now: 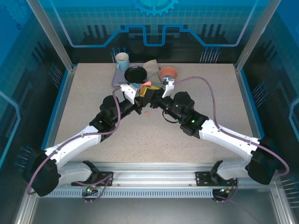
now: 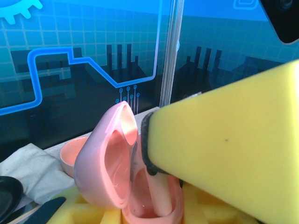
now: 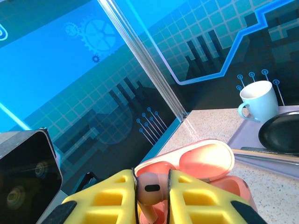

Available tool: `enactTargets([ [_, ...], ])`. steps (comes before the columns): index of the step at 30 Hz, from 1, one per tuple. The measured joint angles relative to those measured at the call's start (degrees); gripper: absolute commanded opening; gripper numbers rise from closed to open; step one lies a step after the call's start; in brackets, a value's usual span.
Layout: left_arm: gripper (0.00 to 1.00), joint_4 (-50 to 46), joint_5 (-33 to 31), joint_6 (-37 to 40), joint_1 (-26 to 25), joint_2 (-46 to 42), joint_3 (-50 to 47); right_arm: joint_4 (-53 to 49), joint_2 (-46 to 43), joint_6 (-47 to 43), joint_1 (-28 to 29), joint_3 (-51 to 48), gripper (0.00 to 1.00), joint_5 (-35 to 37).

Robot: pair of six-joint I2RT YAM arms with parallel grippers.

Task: Insert the wireless bluetooth earbuds into the charging case

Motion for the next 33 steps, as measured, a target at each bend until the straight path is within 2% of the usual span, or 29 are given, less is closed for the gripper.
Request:
enactTargets([
  [19,0.00,-2.7,2.2,3.9,0.0,-1.6,0.1,-1.5,-1.5,-7.0,0.2,-0.7,0.17,-3.0],
  [33,0.00,-3.8,2.8,4.4,0.0,-1.6,0.1,-3.2,-1.9,-6.9,0.2,-1.0,0.29,-3.0],
])
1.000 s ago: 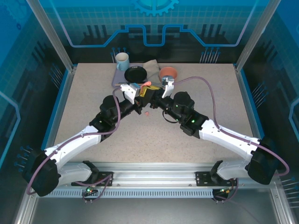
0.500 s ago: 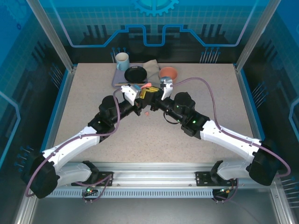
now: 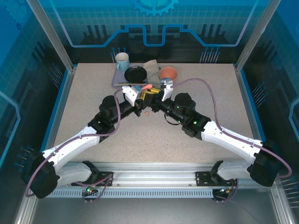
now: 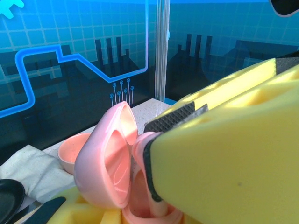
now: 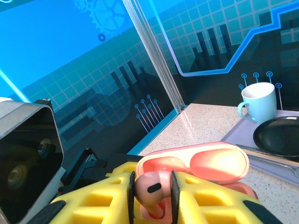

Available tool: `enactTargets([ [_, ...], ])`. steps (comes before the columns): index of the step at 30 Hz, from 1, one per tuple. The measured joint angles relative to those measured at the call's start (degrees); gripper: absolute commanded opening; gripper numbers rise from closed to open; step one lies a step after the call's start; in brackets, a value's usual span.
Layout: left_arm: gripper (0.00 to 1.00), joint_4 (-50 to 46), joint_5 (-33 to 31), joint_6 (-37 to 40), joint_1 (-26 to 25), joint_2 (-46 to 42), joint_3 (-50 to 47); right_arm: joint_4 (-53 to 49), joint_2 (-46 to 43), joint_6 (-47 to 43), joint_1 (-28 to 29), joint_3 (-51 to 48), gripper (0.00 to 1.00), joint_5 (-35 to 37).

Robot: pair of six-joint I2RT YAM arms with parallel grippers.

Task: Insert the wireless bluetooth earbuds into the charging case

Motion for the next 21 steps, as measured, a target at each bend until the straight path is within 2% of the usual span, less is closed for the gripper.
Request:
enactTargets([
  [11,0.00,-0.4,0.4,-0.6,0.0,0.0,0.0,-3.6,-0.2,2.9,0.0,1.7,0.40,-0.1],
  [21,0.00,-0.2,0.6,-2.1,0.2,0.0,-1.4,-9.7,1.2,7.2,-0.3,4.9,0.46,-0.3],
])
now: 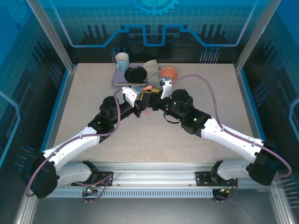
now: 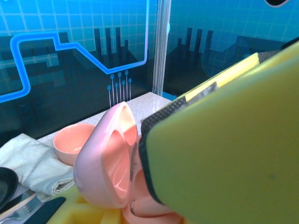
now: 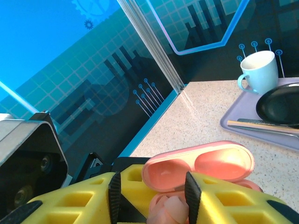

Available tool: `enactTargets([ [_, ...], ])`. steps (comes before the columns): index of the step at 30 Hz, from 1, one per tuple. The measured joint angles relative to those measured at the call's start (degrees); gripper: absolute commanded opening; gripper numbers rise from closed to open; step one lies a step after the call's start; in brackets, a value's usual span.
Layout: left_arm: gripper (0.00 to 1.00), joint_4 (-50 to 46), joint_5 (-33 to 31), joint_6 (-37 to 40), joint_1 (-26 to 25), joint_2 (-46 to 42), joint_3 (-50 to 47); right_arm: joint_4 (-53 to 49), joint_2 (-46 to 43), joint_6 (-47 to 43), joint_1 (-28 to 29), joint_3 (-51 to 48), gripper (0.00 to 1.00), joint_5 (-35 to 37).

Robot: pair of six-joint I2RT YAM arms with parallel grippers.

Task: Insert the wireless bluetooth earbuds into the charging case

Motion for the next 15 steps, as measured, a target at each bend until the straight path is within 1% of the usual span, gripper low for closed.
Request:
enactTargets([
  [8,0.00,-0.1,0.1,-0.6,0.0,-0.2,-1.2,-1.3,0.3,3.0,-0.7,0.1,0.54,-0.8],
  [15,0.00,0.1,1.3,-1.0,0.0,-0.9,-1.7,-1.4,0.7,5.1,-2.4,0.4,0.57,-0.8],
])
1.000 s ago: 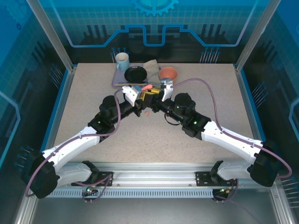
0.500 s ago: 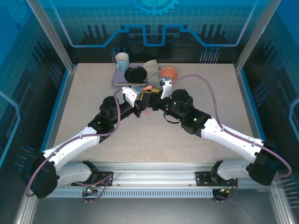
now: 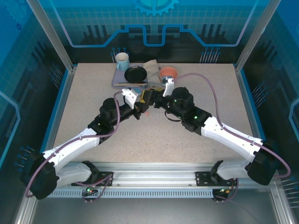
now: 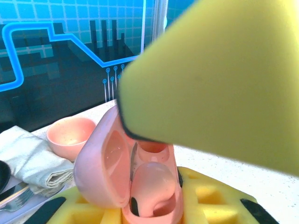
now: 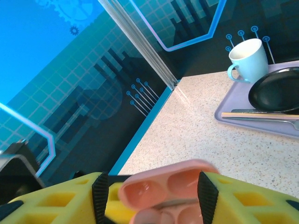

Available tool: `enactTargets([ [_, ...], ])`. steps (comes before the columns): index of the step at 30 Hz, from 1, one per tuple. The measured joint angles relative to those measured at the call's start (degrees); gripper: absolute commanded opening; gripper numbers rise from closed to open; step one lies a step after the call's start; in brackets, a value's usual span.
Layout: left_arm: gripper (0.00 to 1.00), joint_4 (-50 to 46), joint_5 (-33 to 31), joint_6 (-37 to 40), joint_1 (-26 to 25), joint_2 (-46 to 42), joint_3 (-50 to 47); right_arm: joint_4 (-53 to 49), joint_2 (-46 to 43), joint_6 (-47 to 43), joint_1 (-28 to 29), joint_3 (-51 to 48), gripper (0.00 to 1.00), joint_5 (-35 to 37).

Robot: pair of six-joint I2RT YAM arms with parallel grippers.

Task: Insert the wireless bluetooth earbuds into the charging case

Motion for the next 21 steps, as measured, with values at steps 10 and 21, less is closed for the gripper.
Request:
enactTargets([
  [10,0.00,0.9,0.3,0.0,0.0,-2.3,-3.6,-3.3,-0.6,2.1,-0.1,0.0,0.61,-1.4],
  [21,0.00,2.7,-2.2,2.1,0.6,-12.8,-10.8,-20.2,-11.1,3.6,-4.1,0.4,0.71,2.4],
])
